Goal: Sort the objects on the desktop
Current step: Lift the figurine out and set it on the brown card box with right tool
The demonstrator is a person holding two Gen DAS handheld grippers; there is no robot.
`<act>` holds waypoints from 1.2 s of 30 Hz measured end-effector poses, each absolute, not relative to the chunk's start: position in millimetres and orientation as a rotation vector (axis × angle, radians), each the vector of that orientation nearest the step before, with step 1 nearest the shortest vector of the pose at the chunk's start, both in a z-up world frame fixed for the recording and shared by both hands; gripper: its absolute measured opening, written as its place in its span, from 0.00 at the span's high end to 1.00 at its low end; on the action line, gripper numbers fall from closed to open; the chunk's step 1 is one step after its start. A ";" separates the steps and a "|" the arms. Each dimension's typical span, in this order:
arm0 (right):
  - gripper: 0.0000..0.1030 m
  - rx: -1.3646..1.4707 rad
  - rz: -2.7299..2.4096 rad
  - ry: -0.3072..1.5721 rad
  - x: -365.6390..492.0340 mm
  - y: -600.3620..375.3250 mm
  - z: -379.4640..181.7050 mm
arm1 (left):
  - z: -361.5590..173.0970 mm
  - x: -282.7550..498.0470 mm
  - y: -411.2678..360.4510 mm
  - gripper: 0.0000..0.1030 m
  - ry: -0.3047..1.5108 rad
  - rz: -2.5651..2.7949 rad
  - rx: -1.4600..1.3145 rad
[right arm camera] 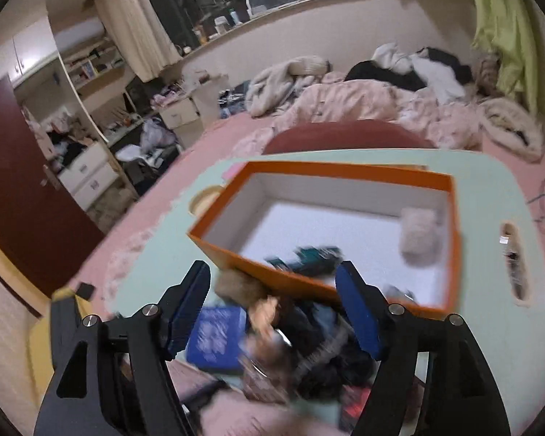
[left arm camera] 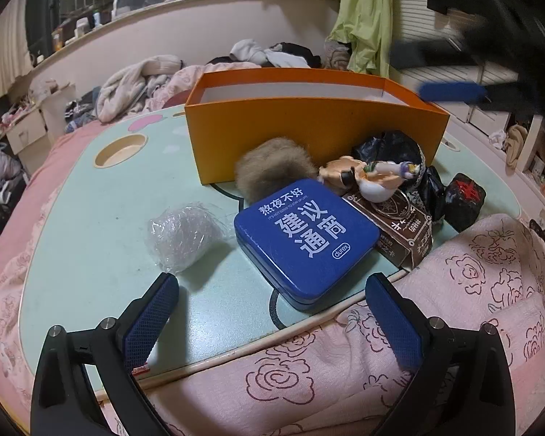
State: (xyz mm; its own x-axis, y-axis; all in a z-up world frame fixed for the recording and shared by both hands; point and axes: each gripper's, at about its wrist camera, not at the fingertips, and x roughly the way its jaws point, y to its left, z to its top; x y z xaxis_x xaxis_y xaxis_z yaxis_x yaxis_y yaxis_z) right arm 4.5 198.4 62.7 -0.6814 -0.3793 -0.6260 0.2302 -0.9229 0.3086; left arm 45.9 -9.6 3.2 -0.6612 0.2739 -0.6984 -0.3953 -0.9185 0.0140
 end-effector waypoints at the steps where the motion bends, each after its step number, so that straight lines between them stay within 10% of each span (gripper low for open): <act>1: 0.30 1.049 -2.604 -0.286 7.9 200.0 61.3 | 3.2 45.9 -9.2 0.01 0.232 2.559 -1.038; 23: 0.51 1.252 -2.581 -0.440 -41.8 214.2 22.2 | 4.1 47.2 -9.5 0.01 0.232 2.559 -1.037; 36: 0.51 1.275 -2.622 -0.055 62.2 241.7 31.1 | 6.8 48.8 -10.7 0.01 0.239 2.563 -1.040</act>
State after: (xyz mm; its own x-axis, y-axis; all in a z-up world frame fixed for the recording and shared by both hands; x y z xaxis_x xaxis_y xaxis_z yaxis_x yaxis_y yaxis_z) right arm 62.2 241.7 31.1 -0.5975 -0.2172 -0.7719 0.1846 -0.9740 0.1312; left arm 48.8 -10.7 6.8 -0.6625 0.2674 -0.6997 -0.3922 -0.9197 0.0199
